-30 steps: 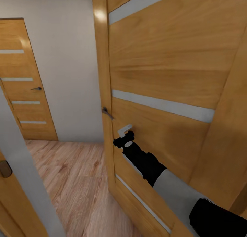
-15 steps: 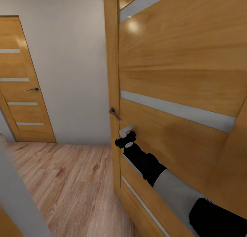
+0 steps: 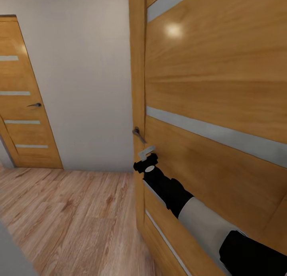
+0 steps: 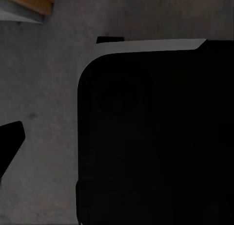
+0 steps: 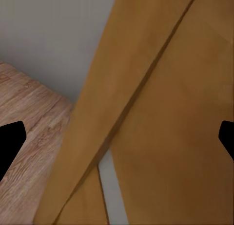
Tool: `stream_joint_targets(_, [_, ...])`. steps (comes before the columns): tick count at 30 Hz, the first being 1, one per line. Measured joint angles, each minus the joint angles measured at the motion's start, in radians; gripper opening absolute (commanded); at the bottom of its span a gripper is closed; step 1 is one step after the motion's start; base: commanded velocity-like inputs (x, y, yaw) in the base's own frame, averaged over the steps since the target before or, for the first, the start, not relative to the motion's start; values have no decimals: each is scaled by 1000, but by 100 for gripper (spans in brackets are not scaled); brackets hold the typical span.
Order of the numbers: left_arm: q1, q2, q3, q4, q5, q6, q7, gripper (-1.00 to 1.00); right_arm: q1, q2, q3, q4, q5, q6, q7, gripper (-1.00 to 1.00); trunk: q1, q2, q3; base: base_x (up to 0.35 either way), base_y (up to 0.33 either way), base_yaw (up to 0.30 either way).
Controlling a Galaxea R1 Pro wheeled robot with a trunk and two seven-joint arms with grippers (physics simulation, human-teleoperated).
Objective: Move the two storage containers from the living room to the garage. In the garage, place one container on the floor and stack the other container on top of it (either order is fine).
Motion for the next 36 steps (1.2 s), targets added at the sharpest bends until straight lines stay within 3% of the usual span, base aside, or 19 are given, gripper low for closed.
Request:
stream_joint_targets(23, [0, 0, 0, 0, 0, 0, 0, 100, 0, 0, -6, 1, 7, 17, 0, 100, 0, 0, 0, 34, 0, 106])
stream_joint_targets(36, [0, -1, 0, 0, 0, 0, 0, 100, 0, 0, -7, 1, 8, 18, -1, 100, 0, 0, 0, 15, 72, 13])
